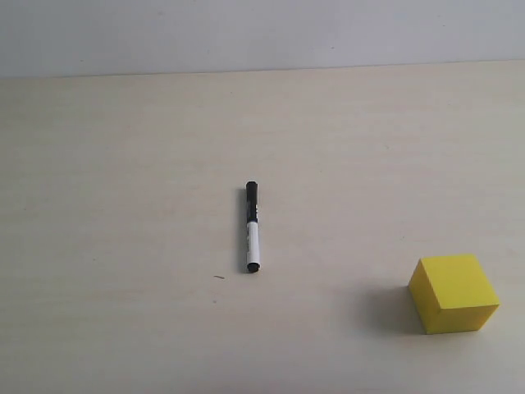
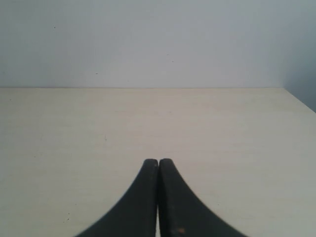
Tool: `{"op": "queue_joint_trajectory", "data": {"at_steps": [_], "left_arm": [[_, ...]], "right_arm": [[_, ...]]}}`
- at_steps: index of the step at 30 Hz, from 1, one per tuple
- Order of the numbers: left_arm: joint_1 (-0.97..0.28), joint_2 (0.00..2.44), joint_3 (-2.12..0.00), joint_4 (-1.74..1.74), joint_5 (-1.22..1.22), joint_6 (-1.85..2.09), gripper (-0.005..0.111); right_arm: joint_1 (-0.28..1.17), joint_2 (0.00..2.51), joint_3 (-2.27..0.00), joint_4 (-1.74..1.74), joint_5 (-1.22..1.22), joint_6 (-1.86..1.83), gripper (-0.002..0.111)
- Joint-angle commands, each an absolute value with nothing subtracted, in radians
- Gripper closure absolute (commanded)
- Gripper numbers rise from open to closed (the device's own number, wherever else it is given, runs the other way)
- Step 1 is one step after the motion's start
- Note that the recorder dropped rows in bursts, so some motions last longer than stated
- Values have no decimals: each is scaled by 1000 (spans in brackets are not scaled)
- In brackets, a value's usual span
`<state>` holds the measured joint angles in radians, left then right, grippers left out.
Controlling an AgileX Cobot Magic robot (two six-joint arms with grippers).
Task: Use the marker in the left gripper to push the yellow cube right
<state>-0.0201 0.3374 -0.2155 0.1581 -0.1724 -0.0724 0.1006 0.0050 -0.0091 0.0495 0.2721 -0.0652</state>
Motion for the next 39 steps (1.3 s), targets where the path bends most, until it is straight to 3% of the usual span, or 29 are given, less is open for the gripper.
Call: {"op": "queue_joint_trajectory", "data": {"at_steps": [1,20,39], "left_arm": [[-19,324,-181,173,-182,-110,107],[-19,374,0,173,-163,-144,107],[-19,168,0,173,94,-221,107]], "right_arm": [[94,0,-5,49,268,-74,108],[94,0,-5,49,268,-74,108],[94,0,-5,49,268,-74,108]]}}
